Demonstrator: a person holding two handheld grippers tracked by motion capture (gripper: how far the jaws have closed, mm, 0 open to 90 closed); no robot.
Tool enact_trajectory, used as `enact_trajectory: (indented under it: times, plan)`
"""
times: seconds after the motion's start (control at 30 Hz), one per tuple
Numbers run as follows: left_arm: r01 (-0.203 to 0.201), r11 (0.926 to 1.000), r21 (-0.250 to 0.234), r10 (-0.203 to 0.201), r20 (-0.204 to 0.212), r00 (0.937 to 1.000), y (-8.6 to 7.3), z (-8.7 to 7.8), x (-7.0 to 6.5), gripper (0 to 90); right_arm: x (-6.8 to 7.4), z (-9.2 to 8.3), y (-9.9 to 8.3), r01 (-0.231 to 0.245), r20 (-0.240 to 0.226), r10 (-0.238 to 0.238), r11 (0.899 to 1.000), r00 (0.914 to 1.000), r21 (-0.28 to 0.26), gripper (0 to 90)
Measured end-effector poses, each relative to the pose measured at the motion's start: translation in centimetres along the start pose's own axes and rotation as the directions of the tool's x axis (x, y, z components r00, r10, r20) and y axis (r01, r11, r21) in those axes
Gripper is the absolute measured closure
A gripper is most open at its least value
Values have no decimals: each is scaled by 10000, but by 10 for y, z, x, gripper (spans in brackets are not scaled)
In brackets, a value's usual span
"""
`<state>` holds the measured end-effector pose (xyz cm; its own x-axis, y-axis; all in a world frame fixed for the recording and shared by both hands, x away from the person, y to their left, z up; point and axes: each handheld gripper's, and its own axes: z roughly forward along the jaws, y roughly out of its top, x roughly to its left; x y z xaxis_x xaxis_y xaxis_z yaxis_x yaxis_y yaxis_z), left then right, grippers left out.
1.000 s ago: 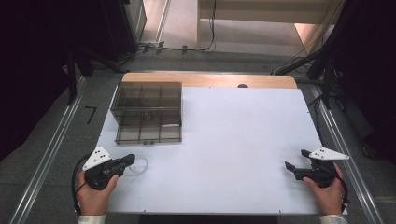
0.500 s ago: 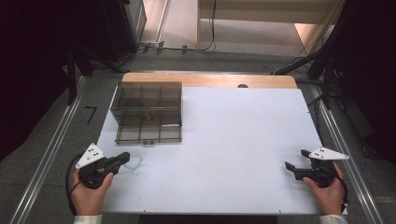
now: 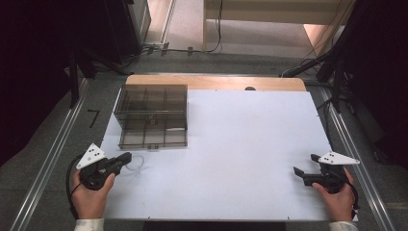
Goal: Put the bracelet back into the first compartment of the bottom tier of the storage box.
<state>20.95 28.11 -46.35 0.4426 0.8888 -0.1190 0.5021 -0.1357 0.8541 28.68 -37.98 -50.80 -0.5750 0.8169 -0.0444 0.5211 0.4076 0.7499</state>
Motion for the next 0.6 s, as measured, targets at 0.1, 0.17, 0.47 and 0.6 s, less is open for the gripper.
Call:
enact_trajectory:
  times: [0.1,0.17,0.47,0.6]
  plan:
    - [55,10000,-36,-56,-25,10000,1,0,2,866,0,0,0,8,7,-8,10000,10000,10,110]
    - [86,9999,-67,-86,-35,10000,3,1,3,866,0,0,0,17,16,-17,10000,10000,12,111]
    - [18,10000,0,-18,-29,10000,10,6,8,866,1,0,0,22,21,-22,10000,10000,20,110]
    - [68,10000,-60,-69,-42,10000,13,7,10,866,1,0,0,22,18,-22,10000,10000,22,110]
